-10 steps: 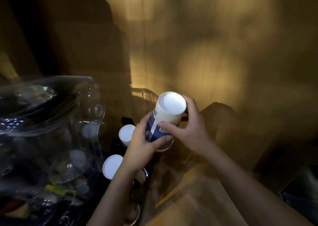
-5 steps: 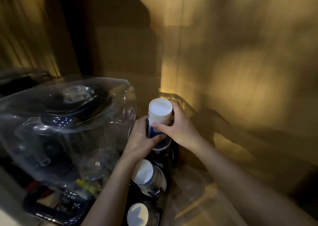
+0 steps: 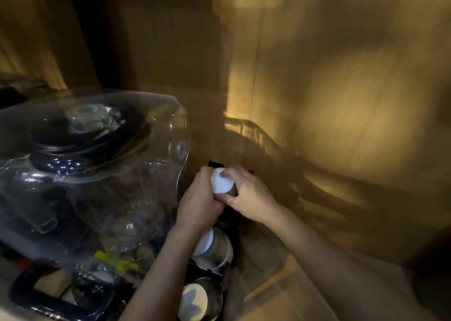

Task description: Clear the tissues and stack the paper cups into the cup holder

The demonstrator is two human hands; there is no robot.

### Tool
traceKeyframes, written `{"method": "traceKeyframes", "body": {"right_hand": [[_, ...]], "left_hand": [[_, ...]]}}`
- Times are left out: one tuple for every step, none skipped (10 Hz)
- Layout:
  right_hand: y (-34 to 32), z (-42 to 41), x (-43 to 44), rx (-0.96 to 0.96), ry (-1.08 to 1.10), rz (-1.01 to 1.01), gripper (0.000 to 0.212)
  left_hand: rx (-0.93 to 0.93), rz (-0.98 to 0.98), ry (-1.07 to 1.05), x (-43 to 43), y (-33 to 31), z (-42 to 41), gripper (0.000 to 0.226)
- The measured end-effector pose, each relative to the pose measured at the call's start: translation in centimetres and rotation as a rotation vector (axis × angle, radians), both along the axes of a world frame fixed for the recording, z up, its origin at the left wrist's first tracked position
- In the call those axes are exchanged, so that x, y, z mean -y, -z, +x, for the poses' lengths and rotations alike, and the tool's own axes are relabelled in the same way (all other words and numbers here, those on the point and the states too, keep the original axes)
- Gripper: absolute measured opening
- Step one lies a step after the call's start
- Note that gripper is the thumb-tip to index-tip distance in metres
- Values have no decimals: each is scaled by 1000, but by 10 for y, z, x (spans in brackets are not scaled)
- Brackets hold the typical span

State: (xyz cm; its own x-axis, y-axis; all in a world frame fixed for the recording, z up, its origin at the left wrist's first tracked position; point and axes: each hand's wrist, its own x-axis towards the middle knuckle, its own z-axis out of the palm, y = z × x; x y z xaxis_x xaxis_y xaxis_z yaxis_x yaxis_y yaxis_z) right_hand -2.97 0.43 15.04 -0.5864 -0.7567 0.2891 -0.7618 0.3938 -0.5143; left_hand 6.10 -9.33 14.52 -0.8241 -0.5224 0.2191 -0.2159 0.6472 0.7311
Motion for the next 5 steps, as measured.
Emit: {"method": "traceKeyframes", "body": {"right_hand": [[-5, 1, -1, 19, -15, 26, 49], [-8, -1, -7, 25, -27, 82, 54], [-21, -2, -18, 50, -38, 87, 60], [-41, -11, -38, 96, -35, 37, 54], [-60, -23, -66, 164, 43, 54, 50]], "left_hand": [[52, -23, 17, 0, -4, 0, 45], [115, -11, 69, 2, -7, -2, 56], [55, -11, 134, 4, -12, 1, 91], [-148, -45, 238, -3, -27, 2, 91], [-167, -107, 259, -13, -46, -4, 76]]}}
